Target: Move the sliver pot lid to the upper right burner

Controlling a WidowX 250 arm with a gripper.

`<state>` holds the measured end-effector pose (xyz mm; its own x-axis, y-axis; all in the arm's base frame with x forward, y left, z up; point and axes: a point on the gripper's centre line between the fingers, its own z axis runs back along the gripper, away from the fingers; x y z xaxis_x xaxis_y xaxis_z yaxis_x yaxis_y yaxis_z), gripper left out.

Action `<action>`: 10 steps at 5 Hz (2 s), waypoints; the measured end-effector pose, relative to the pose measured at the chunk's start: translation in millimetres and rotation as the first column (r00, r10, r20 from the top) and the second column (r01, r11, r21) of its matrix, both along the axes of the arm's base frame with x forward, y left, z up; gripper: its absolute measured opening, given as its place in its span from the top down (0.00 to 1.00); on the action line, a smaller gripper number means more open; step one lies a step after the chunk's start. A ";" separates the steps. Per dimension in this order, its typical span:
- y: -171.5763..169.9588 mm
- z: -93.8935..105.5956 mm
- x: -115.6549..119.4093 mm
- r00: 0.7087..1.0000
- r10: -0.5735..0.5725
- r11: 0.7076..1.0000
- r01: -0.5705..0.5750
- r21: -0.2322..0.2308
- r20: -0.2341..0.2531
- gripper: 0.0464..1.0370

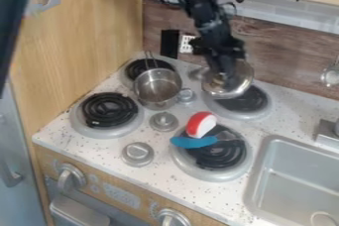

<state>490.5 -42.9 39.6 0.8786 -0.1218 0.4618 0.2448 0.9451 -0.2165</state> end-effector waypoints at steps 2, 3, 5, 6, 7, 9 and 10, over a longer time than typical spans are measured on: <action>-11.3 -21.7 19.4 0.991 -0.015 0.999 0.008 0.050 0.136 0.80; -10.8 -39.7 22.5 0.990 0.001 0.999 -0.008 0.049 0.144 0.80; -11.1 -51.9 42.4 0.988 0.014 0.999 -0.021 0.042 0.155 0.80; -12.1 -54.3 55.6 0.985 0.016 0.999 -0.023 0.036 0.171 0.80; -18.1 -55.1 66.8 0.983 0.003 1.000 -0.007 0.025 0.183 0.80; -27.6 -58.3 69.8 0.981 -0.004 1.000 0.006 -0.008 0.196 0.47; -25.1 -54.7 58.3 0.976 0.018 1.000 -0.018 -0.005 0.217 0.18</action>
<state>548.8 -68.0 -15.1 0.7594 -0.1052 0.6420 0.2691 0.9493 -0.1628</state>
